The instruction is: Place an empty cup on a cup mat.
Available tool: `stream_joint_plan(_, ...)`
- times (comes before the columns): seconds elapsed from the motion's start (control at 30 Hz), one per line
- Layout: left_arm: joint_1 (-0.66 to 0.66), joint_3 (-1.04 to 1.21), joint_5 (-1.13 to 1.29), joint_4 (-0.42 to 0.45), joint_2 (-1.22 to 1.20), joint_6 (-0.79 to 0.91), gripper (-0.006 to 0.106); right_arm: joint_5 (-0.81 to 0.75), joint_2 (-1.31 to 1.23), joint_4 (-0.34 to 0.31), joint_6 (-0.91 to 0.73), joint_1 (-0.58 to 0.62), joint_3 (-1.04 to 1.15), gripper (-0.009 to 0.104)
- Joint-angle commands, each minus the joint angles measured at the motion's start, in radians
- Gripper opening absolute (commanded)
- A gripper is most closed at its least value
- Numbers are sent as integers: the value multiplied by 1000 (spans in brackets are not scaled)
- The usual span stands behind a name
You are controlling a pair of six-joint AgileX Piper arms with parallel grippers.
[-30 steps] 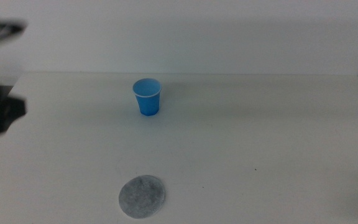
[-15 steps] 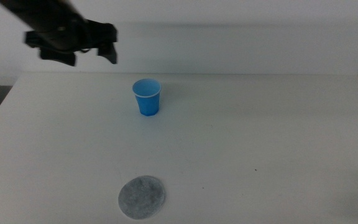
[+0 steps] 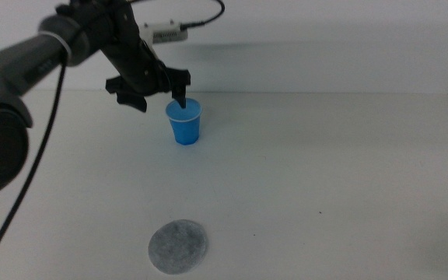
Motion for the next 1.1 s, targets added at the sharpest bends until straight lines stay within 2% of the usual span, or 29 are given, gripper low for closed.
stream_joint_plan(0.0, -2, -12, -28, 5, 30, 0, 91, -7, -5, -7, -4, 2, 3, 93)
stream_joint_plan(0.07, -2, -12, -24, 3, 48, 1, 84, -7, -5, -7, -4, 2, 3, 93)
stream_joint_plan(0.13, 0, -12, -22, 1, 55, 1, 69, -7, -5, -7, -4, 2, 3, 93)
stream_joint_plan(0.23, 0, -12, -27, -2, 57, 28, 32, -7, -5, -7, -4, 2, 3, 93)
stream_joint_plan(0.3, 0, -19, -9, -27, 57, 44, 4, -7, -5, -7, -4, 2, 3, 93)
stream_joint_plan(0.33, 0, -27, 13, -29, 55, 46, -2, -7, -5, -7, -4, 2, 3, 93)
stream_joint_plan(0.53, -14, 4, 161, -29, -65, 119, -2, -7, -5, -7, -4, 2, 3, 93)
stream_joint_plan(0.63, -49, 204, 103, -29, -233, 98, -2, -7, -5, -7, -4, 2, 3, 93)
stream_joint_plan(0.8, -136, 704, -182, -17, -579, -40, -2, -7, -5, -7, -4, 2, 3, 93)
stream_joint_plan(0.93, -184, 903, -235, 17, -731, -145, -2, -7, -5, -7, -4, 2, 3, 93)
stream_joint_plan(1.07, -189, 999, -264, 17, -750, -142, -2, -7, -5, -7, -4, 2, 3, 93)
